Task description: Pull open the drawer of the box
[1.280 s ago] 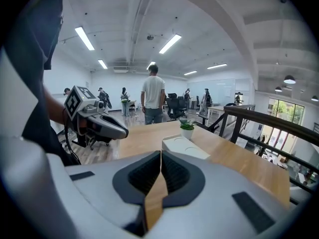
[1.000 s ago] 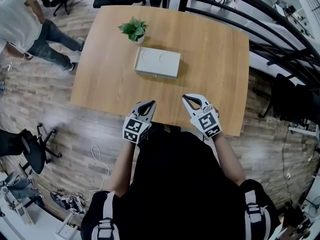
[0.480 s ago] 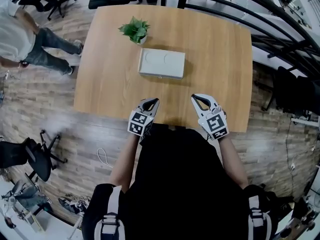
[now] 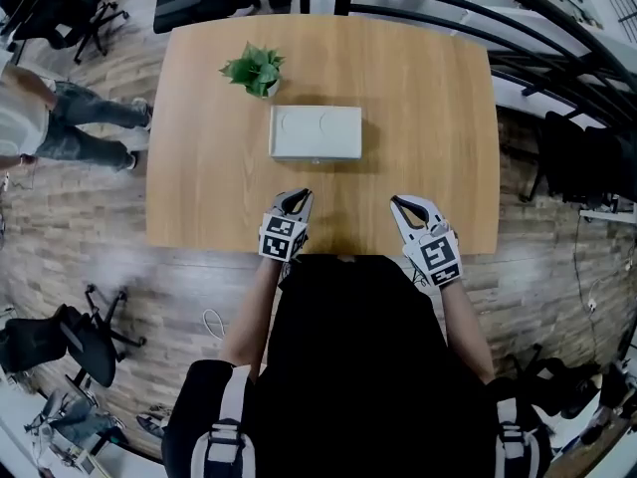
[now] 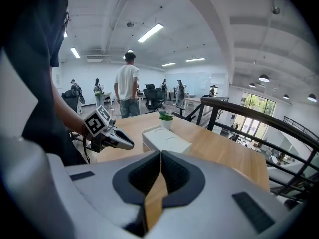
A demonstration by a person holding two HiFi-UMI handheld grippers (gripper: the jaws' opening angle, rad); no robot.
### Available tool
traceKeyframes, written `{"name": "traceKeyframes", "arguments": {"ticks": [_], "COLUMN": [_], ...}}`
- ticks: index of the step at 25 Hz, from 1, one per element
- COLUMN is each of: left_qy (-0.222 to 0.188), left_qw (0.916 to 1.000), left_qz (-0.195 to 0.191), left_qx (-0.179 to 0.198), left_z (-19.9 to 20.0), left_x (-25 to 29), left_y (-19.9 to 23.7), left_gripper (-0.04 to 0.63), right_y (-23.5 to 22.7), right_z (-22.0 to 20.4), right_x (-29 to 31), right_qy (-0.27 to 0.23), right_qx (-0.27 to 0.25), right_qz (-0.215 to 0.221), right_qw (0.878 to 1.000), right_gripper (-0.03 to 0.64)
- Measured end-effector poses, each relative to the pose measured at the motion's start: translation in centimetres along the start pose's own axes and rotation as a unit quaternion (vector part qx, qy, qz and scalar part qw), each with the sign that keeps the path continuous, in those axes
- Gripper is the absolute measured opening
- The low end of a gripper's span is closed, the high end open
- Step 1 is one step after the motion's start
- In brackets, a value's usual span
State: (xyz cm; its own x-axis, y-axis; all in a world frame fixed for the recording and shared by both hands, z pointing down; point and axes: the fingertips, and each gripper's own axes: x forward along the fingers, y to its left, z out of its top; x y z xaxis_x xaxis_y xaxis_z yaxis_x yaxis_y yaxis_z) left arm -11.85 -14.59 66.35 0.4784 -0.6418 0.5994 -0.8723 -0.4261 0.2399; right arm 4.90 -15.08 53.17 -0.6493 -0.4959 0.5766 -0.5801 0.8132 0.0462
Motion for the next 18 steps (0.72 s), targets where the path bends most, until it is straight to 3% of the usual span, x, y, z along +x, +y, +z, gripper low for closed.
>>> {"name": "traceKeyframes", "arguments": {"ticks": [6, 9, 11, 18], "left_qy": [0.003, 0.013, 0.017, 0.025], "left_qw": [0.9993, 0.9985, 0.9976, 0.9863], "left_qz": [-0.033, -0.042, -0.050, -0.058], "left_qx": [-0.015, -0.033, -0.046, -0.153], "left_z": [0.0, -0.2, -0.3, -1.2], "left_x": [2.0, 3.0, 3.8, 6.2], "left_y": [1.1, 1.7, 1.9, 3.6], "left_gripper": [0.028, 0.108, 0.112, 0.110], "right_y": [0.2, 0.5, 0.6, 0.8], "right_z": [-0.4, -0.5, -0.8, -1.6], "right_x": [0.8, 0.9, 0.9, 1.1], "right_qy": [0.006, 0.008, 0.010, 0.022], "right_qx": [0.020, 0.027, 0.034, 0.051], "right_qz": [-0.020, -0.028, -0.035, -0.050], "right_qw": [1.000, 0.999, 0.999, 0.997], "right_gripper": [0.026, 0.026, 0.026, 0.026]}}
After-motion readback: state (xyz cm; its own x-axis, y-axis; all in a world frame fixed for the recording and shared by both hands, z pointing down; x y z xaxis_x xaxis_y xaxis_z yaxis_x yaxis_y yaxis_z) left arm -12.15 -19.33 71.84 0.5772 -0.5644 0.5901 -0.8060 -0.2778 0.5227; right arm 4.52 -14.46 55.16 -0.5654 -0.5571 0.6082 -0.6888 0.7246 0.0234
